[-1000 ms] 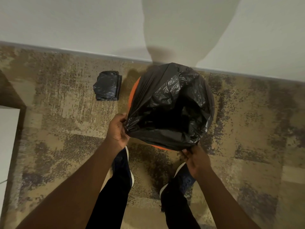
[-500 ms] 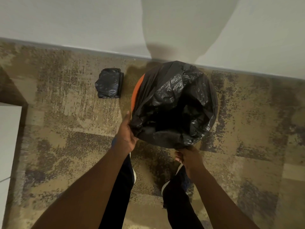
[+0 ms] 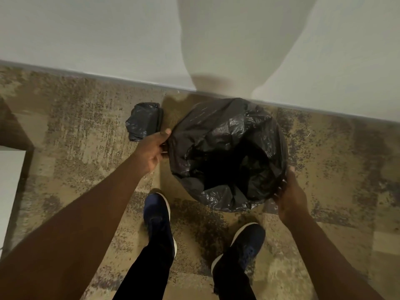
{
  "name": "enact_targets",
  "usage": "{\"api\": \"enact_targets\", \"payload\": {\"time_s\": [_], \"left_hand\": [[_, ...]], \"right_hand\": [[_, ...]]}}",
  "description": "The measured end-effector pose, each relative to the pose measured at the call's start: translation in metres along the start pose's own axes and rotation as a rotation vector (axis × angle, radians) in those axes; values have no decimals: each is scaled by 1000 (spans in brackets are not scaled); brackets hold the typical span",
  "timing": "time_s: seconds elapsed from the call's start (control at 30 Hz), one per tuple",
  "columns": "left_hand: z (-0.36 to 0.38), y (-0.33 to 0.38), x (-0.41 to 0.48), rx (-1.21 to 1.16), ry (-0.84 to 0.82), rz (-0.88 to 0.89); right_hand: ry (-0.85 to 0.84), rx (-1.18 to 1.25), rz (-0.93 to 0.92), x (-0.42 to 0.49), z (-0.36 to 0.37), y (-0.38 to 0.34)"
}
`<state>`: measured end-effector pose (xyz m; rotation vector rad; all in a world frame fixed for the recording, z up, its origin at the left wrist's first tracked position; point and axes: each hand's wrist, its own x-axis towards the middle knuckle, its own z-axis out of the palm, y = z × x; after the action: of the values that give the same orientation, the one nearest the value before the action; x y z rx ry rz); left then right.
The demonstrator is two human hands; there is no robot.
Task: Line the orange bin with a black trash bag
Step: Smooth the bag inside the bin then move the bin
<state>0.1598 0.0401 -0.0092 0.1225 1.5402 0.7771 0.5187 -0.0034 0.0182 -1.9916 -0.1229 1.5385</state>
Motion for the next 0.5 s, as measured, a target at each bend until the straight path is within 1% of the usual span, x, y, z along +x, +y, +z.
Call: {"api": "enact_targets", "payload": {"time_s": [0.1,0.17,0.23,0.3,0.37,0.43,0.47,0.5], "left_hand": [[18,5,10,154,116,-12],[31,5,14,213,186,-11],[37,3,21,248,214,-24],[39,0,26,299,208,-101],[42,3,28,328,207,-157],[47,11,26,303,274,-69],[49,17,21,272,305,16],[52,23,14,254,295,118]], "right_hand": [[-33,-259,-186,-1,16,-18],[19,-432,-296,0,25,-23],[97,-519,-337,6,29,-23],[137,-488,-333,11,32,-23],[172,-387,-259,16,33,-25],[231,-301,-162,19,35,-30],[234,-319,-162,22,35,-32],[223,-330,-165,25,35,-34]]}}
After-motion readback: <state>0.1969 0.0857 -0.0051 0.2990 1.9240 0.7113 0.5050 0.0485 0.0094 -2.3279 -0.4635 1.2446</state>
